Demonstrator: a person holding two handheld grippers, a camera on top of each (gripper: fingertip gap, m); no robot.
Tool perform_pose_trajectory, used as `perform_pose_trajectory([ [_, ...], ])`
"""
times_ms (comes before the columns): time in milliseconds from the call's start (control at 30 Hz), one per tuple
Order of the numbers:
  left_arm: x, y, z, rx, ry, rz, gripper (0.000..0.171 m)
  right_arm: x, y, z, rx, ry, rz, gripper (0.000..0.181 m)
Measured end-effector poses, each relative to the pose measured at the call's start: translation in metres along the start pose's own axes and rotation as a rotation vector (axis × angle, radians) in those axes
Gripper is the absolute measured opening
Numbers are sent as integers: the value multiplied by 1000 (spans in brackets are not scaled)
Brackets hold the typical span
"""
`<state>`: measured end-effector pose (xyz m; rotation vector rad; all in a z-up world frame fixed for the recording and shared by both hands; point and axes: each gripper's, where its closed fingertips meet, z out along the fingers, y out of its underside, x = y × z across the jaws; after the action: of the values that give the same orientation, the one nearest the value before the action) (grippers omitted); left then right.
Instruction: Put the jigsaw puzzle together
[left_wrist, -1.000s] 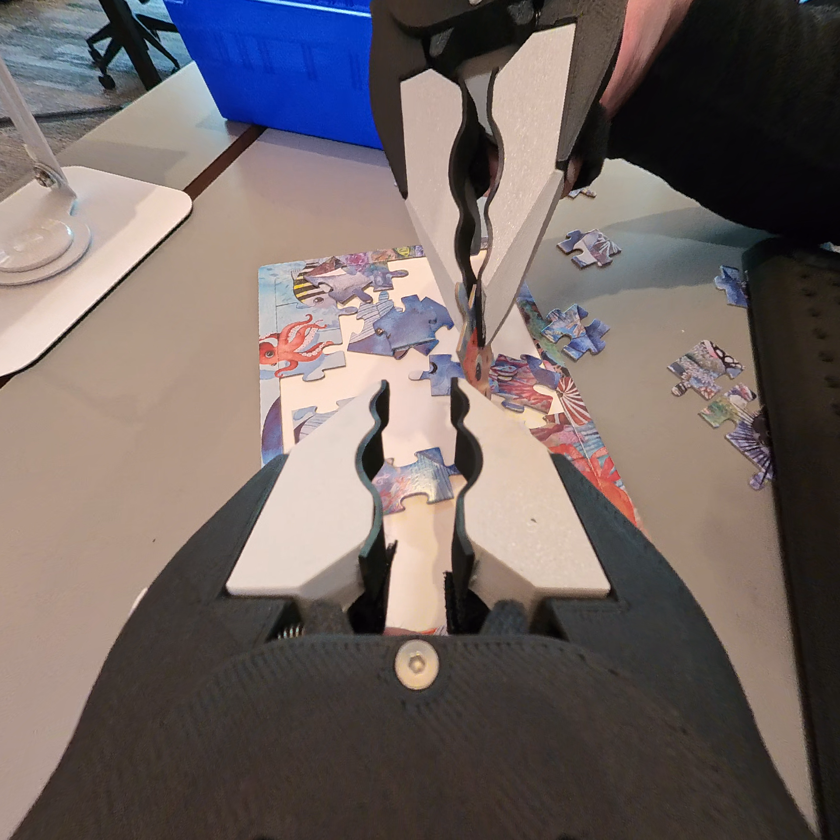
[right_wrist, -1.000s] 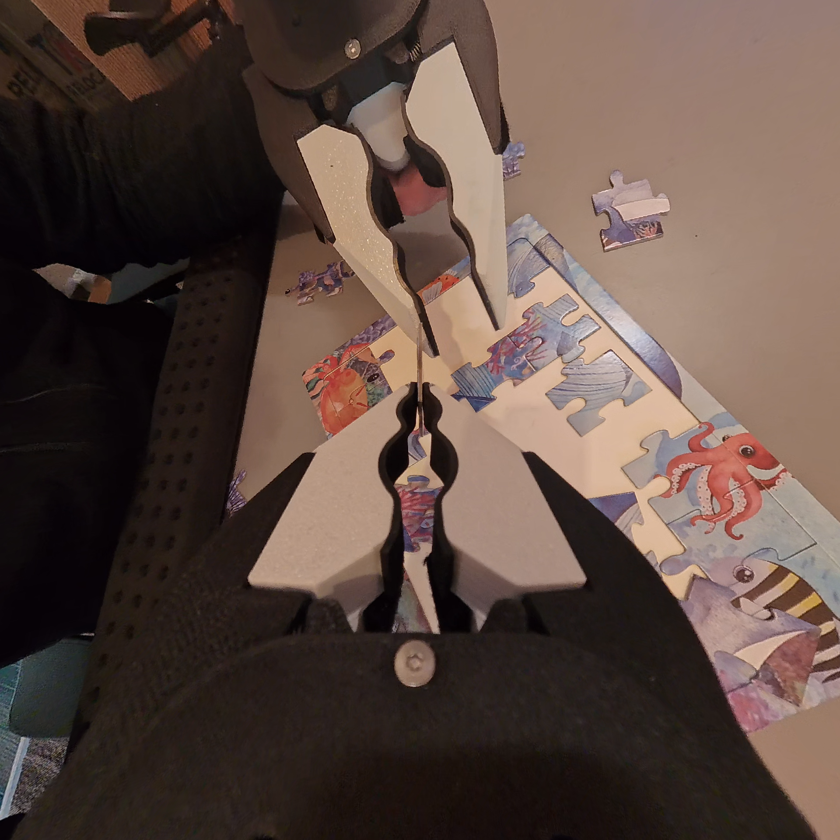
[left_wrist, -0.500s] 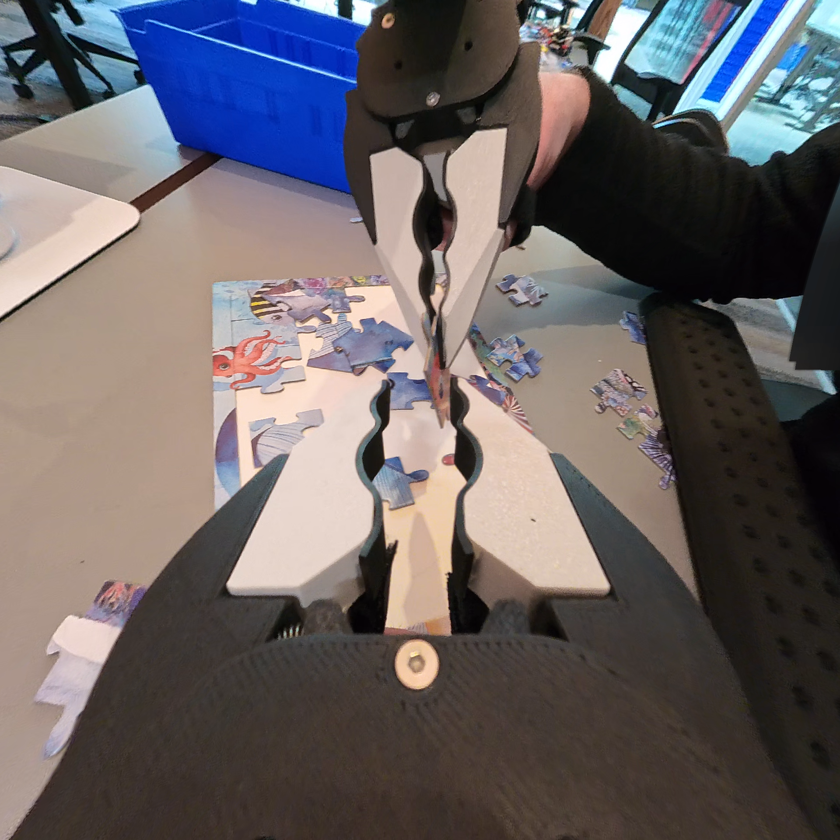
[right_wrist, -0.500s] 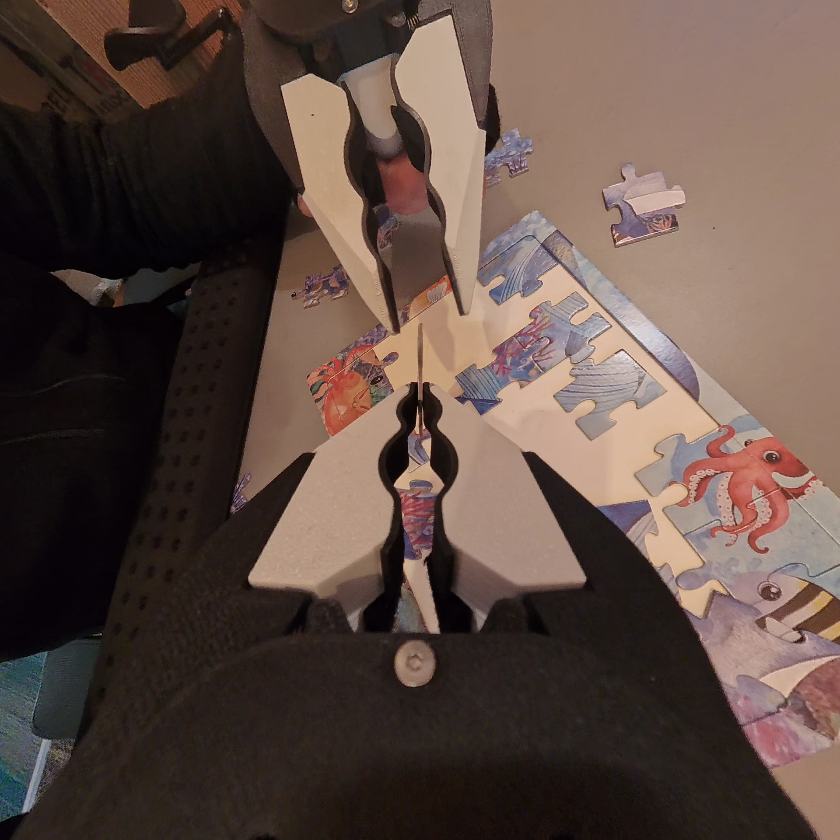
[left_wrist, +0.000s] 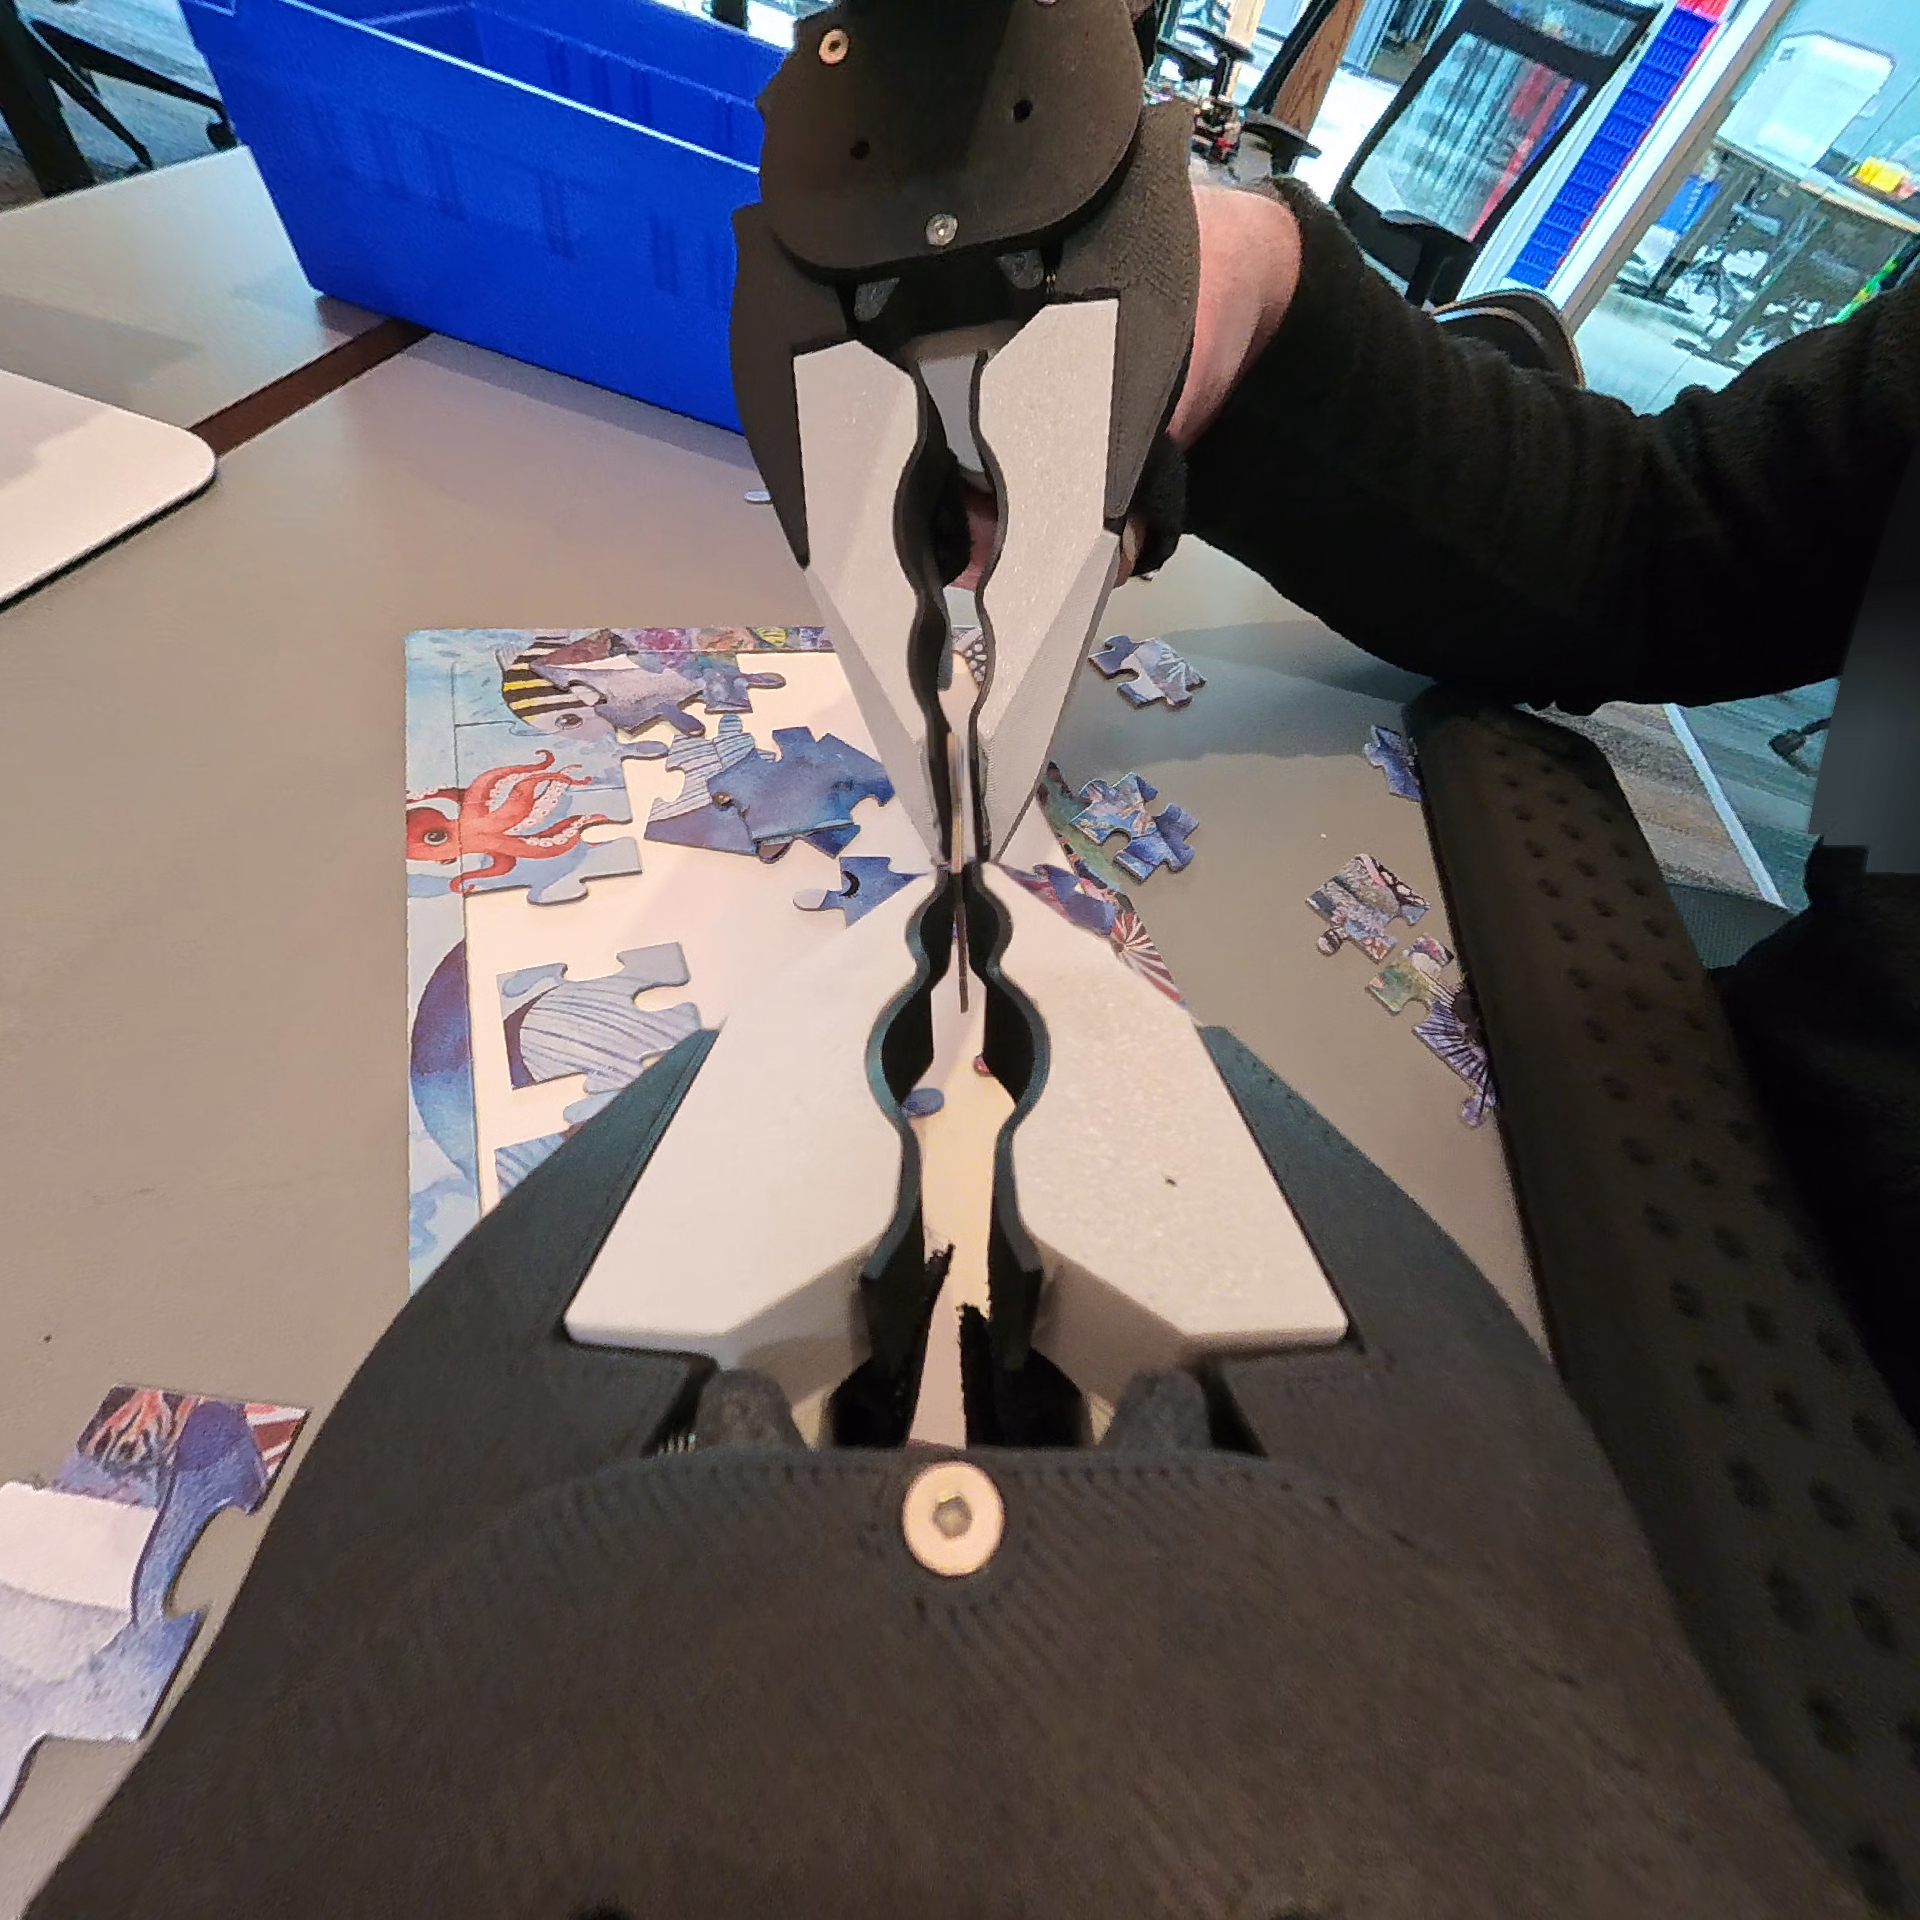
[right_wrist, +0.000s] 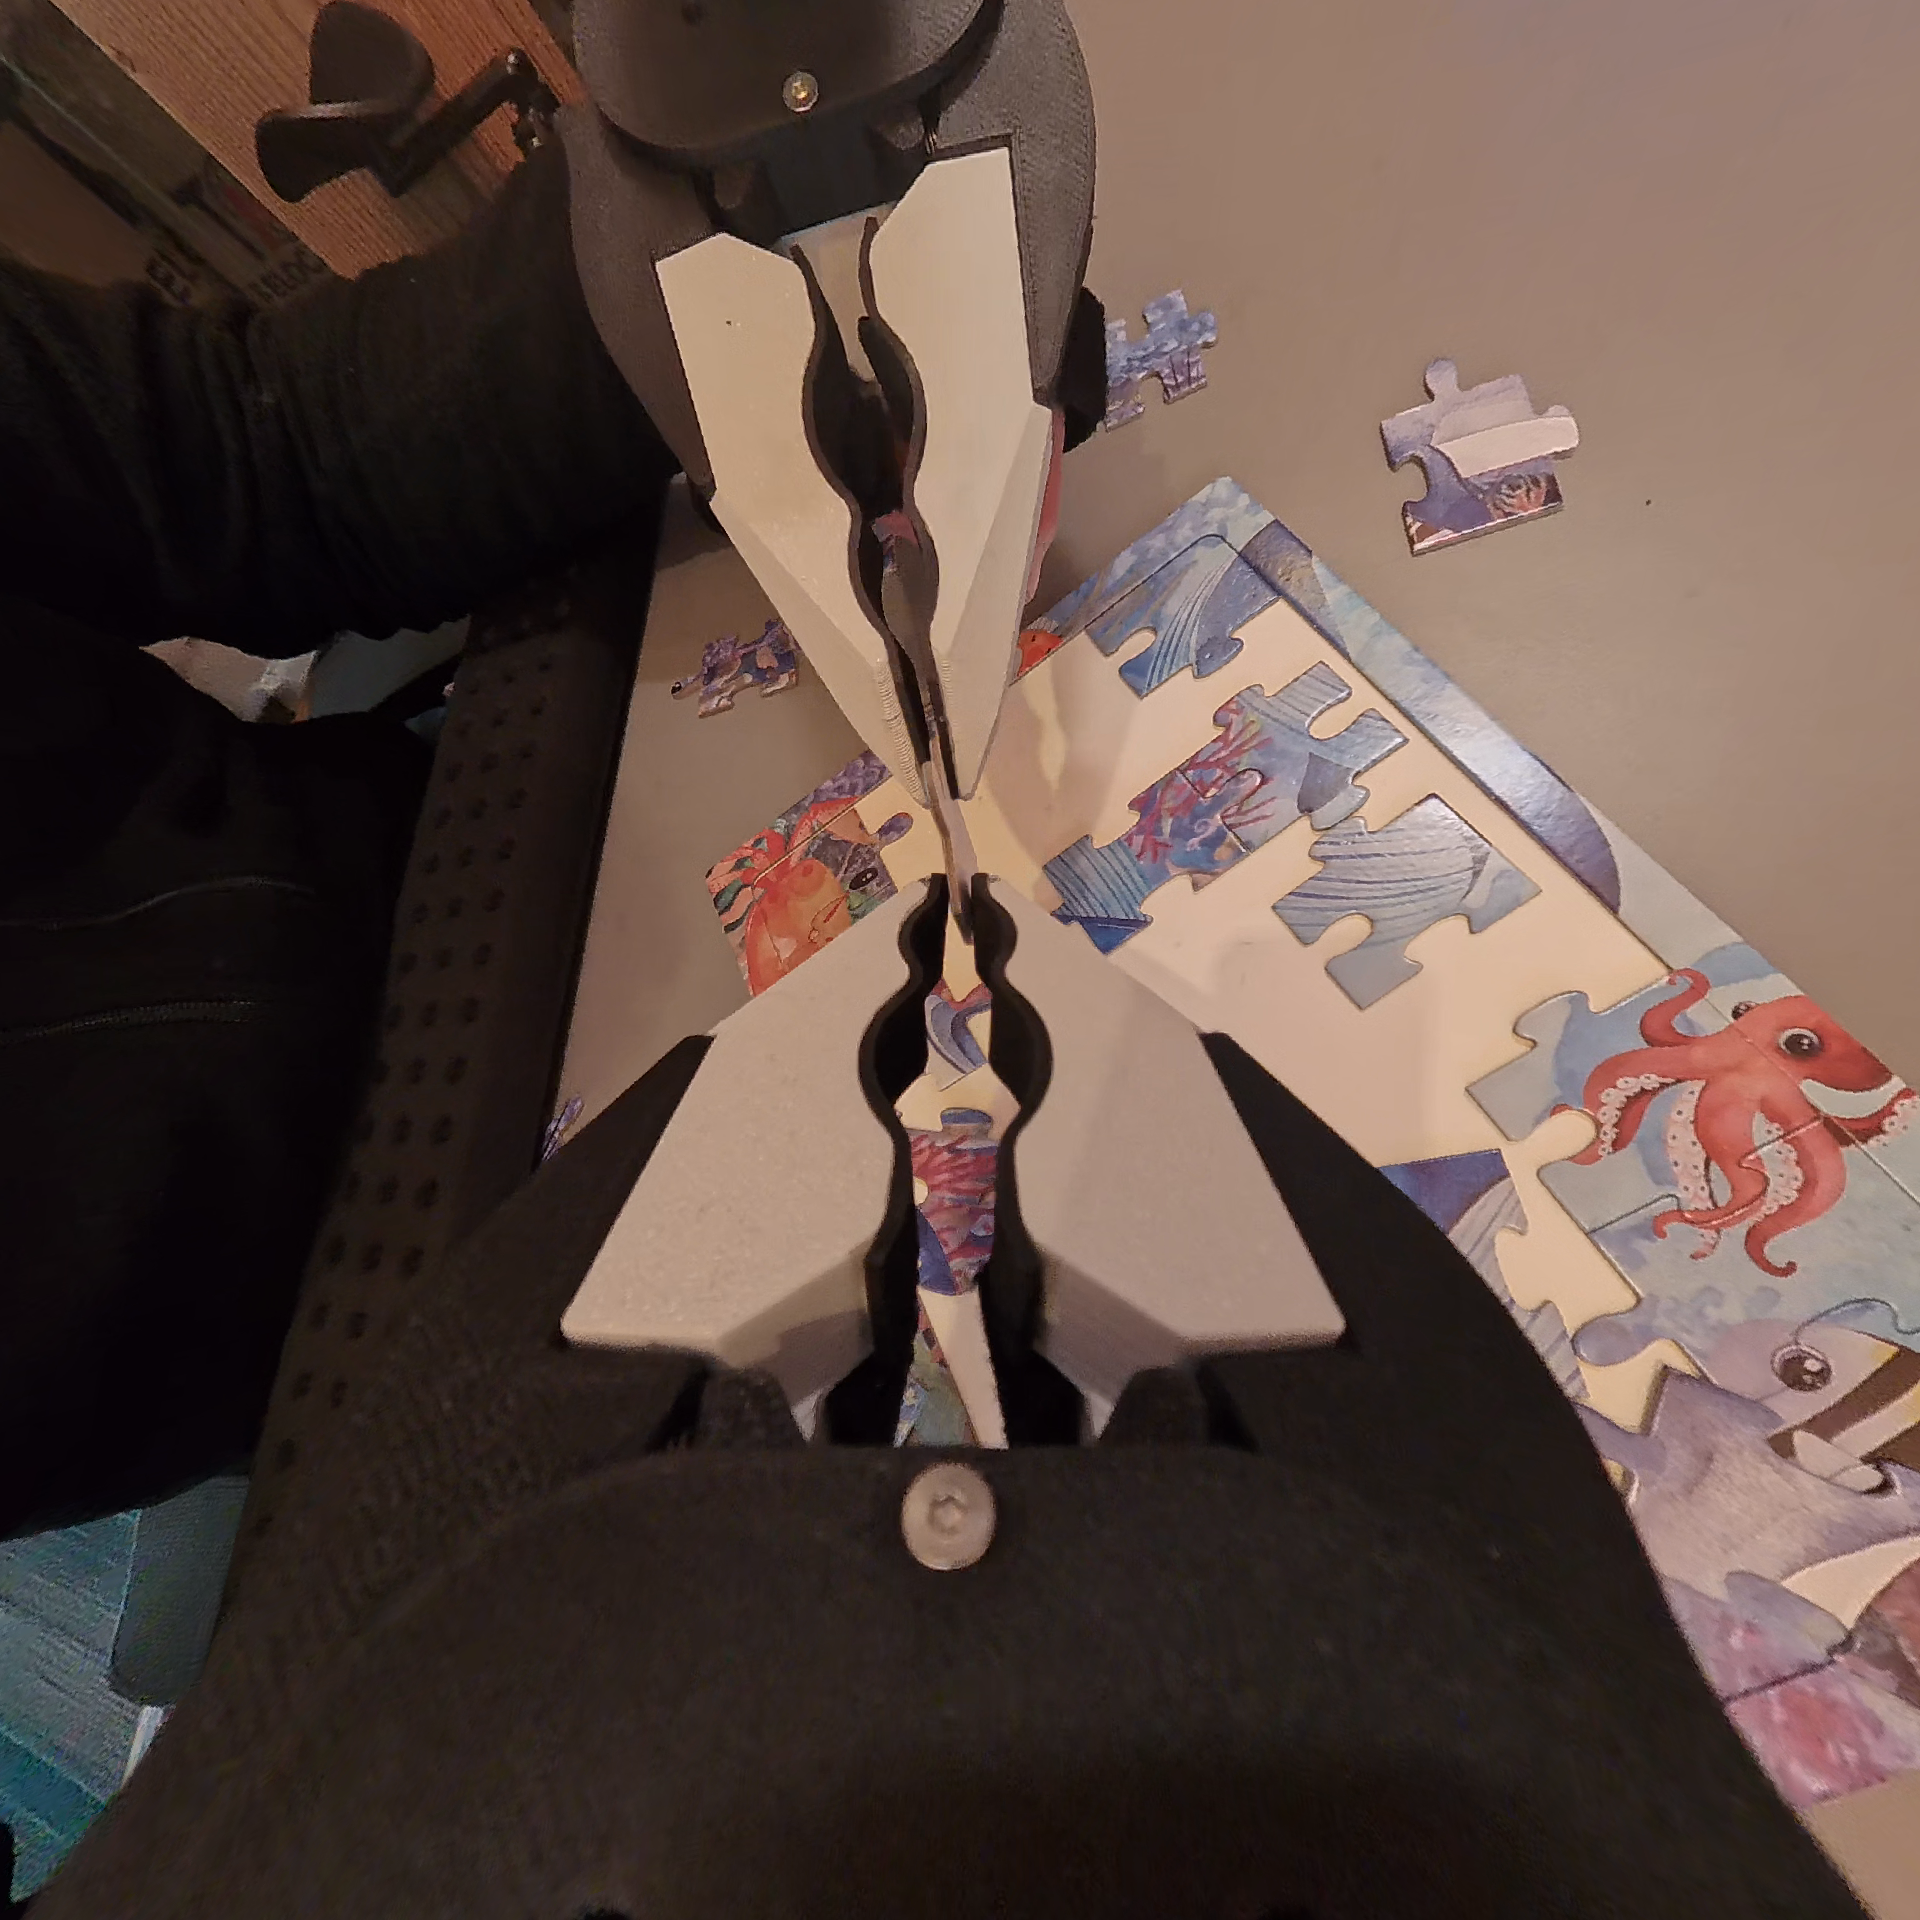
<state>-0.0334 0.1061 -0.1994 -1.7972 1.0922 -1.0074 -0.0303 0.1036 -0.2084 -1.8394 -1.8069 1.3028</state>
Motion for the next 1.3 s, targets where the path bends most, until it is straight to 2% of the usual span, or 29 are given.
perform_pose_trajectory([
  [167, -2, 5, -7, -16, 18, -77, 0, 3, 0, 1, 8, 4, 17, 3],
  [367, 6, 27, -9, -104, 88, -185, 0, -3, 8, 17, -45, -25, 3, 0],
  [633, 20, 50, -14, -234, 118, -149, 0, -15, 19, 38, -104, -112, 34, 0],
  [967, 26, 63, -9, -284, 172, -217, 0, -20, 31, 47, -152, -169, 107, 0],
  [1300, 16, 69, -10, -309, 126, -241, 3, -10, 31, 50, -139, -134, 134, 1],
])
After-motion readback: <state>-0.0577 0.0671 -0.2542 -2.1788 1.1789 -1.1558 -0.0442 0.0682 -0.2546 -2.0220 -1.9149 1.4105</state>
